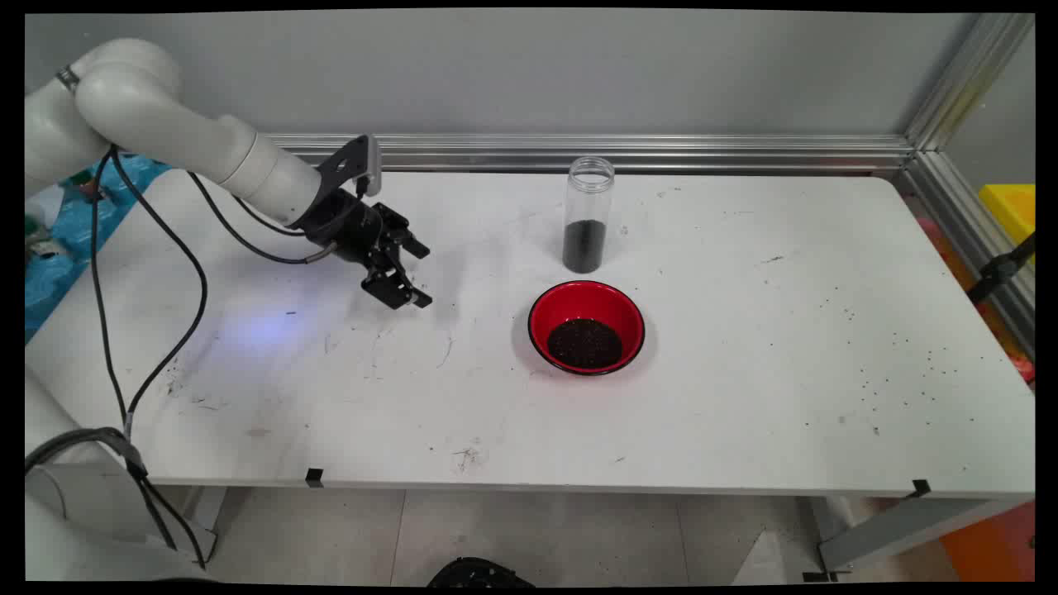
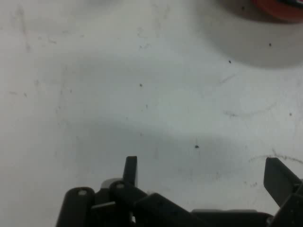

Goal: Pick up the black seasoning powder from the table

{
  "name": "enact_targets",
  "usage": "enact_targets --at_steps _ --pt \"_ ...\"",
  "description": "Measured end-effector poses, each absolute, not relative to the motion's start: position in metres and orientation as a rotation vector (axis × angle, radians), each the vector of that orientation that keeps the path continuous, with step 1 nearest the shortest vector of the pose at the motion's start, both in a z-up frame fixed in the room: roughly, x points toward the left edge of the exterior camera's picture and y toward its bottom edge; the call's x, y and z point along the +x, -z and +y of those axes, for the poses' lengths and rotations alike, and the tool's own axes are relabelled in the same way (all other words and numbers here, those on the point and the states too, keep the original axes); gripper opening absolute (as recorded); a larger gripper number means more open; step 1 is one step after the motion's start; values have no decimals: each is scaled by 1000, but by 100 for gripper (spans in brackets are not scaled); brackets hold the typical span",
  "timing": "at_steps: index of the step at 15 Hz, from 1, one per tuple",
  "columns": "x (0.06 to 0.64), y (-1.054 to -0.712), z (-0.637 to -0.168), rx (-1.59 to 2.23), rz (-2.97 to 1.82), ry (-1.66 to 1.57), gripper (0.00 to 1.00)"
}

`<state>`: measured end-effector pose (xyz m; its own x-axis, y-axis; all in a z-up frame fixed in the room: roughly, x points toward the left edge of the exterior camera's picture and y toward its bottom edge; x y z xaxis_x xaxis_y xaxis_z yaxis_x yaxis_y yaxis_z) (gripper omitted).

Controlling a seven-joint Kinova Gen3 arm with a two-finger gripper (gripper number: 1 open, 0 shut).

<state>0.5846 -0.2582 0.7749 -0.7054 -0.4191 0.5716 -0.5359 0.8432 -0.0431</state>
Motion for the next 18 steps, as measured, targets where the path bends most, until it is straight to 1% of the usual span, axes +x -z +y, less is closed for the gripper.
enact_targets --at_steps 8,18 --pt "563 -778 -298 702 -2363 -323 100" --pt "517 -747 -359 635 -2241 -342 100"
